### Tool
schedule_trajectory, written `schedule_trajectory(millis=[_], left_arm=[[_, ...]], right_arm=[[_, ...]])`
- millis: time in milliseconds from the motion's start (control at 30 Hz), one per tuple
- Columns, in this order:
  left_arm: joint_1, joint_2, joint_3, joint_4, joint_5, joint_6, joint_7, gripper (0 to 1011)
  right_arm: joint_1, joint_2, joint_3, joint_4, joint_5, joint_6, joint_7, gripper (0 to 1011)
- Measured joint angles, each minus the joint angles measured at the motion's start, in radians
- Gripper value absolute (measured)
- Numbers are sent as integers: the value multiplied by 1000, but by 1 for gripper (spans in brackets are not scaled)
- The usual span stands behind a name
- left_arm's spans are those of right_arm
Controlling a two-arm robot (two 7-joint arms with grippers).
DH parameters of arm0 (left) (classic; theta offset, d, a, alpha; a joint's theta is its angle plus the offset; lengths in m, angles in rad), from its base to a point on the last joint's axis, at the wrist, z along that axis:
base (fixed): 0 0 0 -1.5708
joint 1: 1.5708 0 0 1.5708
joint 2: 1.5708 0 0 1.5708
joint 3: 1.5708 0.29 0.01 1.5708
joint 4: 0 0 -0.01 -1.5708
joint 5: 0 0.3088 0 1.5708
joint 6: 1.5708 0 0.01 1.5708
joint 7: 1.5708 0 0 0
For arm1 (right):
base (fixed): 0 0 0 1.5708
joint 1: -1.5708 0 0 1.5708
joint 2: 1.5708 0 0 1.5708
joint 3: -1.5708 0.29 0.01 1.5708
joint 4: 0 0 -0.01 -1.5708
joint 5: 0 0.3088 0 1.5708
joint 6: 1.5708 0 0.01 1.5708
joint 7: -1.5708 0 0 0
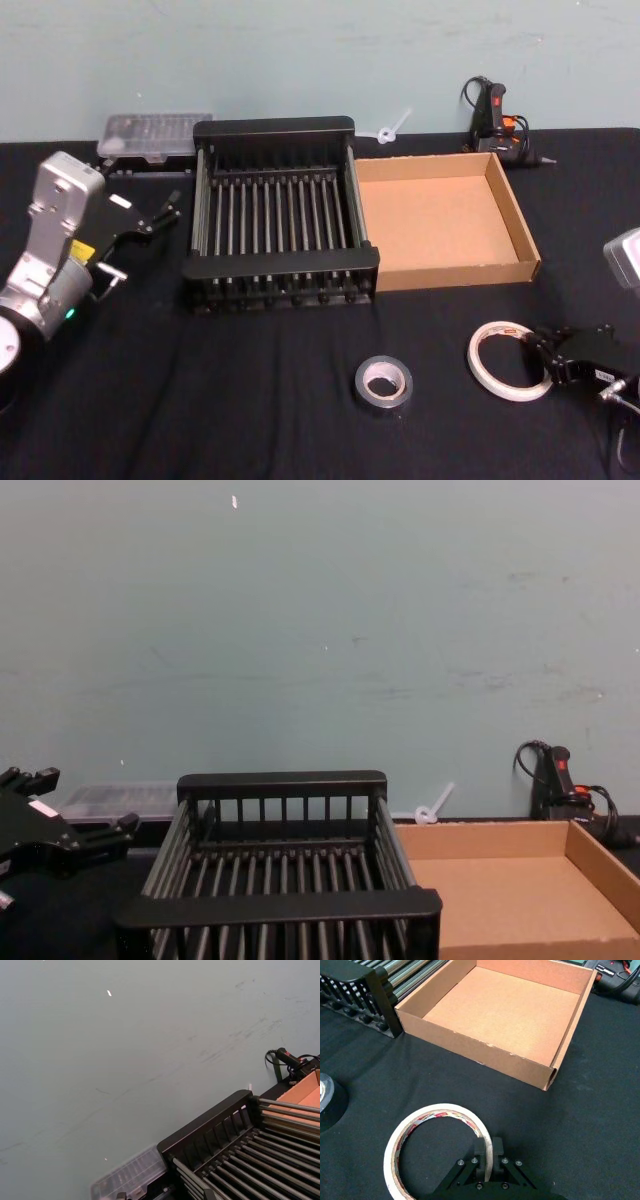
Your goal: Pick up the white tape and place it into the black box , Pick up the silver tape and place it into the brown box.
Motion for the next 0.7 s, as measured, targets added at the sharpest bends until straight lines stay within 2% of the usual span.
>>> schedule_trajectory(millis=[367,700], left_arm=[[0,0,0,0,0,0,0,1001],[0,0,0,0,0,0,0,1001]], right_arm=[[9,-7,-3,-10,-3,-38,16,96],[69,-40,-21,-8,5,-76,26,96]])
